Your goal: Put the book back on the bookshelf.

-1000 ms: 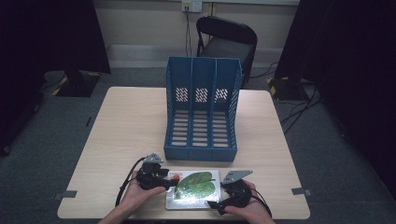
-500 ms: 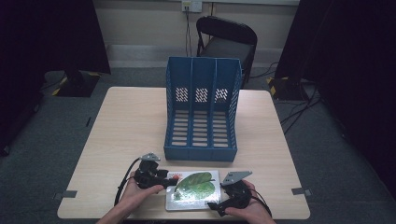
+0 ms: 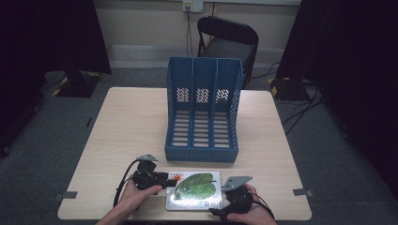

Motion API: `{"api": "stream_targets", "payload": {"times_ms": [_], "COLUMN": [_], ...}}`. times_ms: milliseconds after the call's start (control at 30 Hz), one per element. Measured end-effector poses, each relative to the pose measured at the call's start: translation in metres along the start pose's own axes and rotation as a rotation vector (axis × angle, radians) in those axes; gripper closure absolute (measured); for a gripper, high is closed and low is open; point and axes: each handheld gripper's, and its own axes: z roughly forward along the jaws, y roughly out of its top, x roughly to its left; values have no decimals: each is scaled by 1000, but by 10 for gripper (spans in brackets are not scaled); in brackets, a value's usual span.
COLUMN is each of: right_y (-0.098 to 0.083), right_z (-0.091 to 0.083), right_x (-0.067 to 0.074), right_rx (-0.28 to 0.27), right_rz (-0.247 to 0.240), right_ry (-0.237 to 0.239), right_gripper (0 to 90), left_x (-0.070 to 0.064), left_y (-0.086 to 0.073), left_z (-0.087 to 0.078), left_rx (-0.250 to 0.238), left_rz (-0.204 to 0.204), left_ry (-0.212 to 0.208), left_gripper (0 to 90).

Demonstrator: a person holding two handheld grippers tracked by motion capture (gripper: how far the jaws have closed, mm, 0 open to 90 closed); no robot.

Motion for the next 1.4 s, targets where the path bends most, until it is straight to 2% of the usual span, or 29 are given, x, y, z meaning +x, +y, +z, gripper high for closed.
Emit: {"api": "stream_targets", "payload": {"times_ms": [133, 200, 333, 433, 633, 733, 1000, 1133, 1267, 1300, 1333, 1367, 1400], "right_y": [0, 1, 2, 2, 2, 2, 2, 2, 2, 2, 2, 3, 3], "right_z": [1, 2, 3, 3, 3, 3, 4, 4, 4, 4, 4, 4, 4], "right_x": [1, 2, 2, 2, 2, 1, 1, 1, 1, 1, 1, 1, 0], "right_rx": [-3, -2, -5, -5, -6, -9, -10, -12, -13, -13, -13, -13, -14], "right_rz": [-4, -11, -11, -16, -11, -9, -9, -6, -4, -4, -5, -2, 0], "right_ry": [11, 12, 15, 11, 6, 6, 5, 6, 4, 4, 3, 2, 1], "right_gripper": [80, 80, 81, 81, 81, 81, 81, 81, 82, 82, 84, 90, 93], "left_x": [0, 0, 2, 5, 7, 9, 16, 15, 16, 17, 16, 12, 7], "left_y": [1, 1, 1, 1, 2, 1, -2, -3, -3, -3, -3, -3, -3], "left_z": [1, 1, -1, -4, -8, -9, -11, -10, -11, -10, -9, -6, -4], "left_rx": [-12, -15, -13, -34, -61, -73, -92, -80, -83, -77, -67, -60, -50], "left_rz": [0, -2, -12, -56, -86, -113, -200, -197, -206, -209, -220, -215, -183], "left_ry": [28, 33, 25, -4, -44, -60, -141, -127, -133, -175, -238, -261, -232], "left_gripper": [385, 360, 363, 381, 394, 394, 383, 387, 407, 407, 498, 522, 476]}}
